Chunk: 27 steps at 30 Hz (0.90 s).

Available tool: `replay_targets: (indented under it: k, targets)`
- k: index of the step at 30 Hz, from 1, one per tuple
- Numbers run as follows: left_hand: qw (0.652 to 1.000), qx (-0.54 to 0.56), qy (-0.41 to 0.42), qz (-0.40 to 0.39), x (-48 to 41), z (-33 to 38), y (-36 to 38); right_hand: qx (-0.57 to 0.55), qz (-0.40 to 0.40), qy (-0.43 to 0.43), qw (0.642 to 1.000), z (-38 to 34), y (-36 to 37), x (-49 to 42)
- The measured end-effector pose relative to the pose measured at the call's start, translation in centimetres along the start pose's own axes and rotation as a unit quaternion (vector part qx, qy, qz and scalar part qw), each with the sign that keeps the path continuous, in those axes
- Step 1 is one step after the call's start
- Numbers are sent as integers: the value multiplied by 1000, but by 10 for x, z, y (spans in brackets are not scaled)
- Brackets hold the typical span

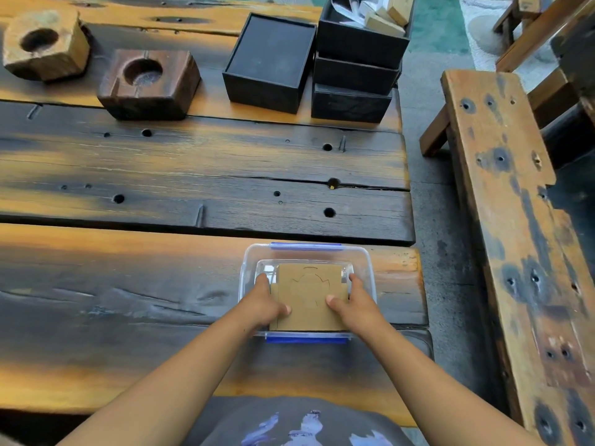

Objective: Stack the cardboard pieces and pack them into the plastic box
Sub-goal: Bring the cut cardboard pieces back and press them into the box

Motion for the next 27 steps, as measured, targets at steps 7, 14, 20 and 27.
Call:
replay_targets:
  k: [7, 14, 20, 27]
  targets:
    - [989, -134, 26, -63, -2, 34, -11, 36, -35, -8, 999, -18, -3, -9]
    - [984, -159, 11, -81, -11, 28, -12, 45, -37, -36, 998, -18, 0, -10]
    - [985, -161, 16, -60, -12, 27, -5, 79, -28, -46, 995, -20, 0, -10]
    - [985, -164, 37, -28, 0, 24, -8, 84, -15, -61, 994, -26, -2, -1]
Point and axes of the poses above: each hand's wrist, its own x-axis away from the middle knuckle, its own y-axis out of the palm, z = x × y, the point moved 5 cm from there along -x, towards the middle knuckle, and after that the axes turned 11 degrees about z, right-handed, at the moved point
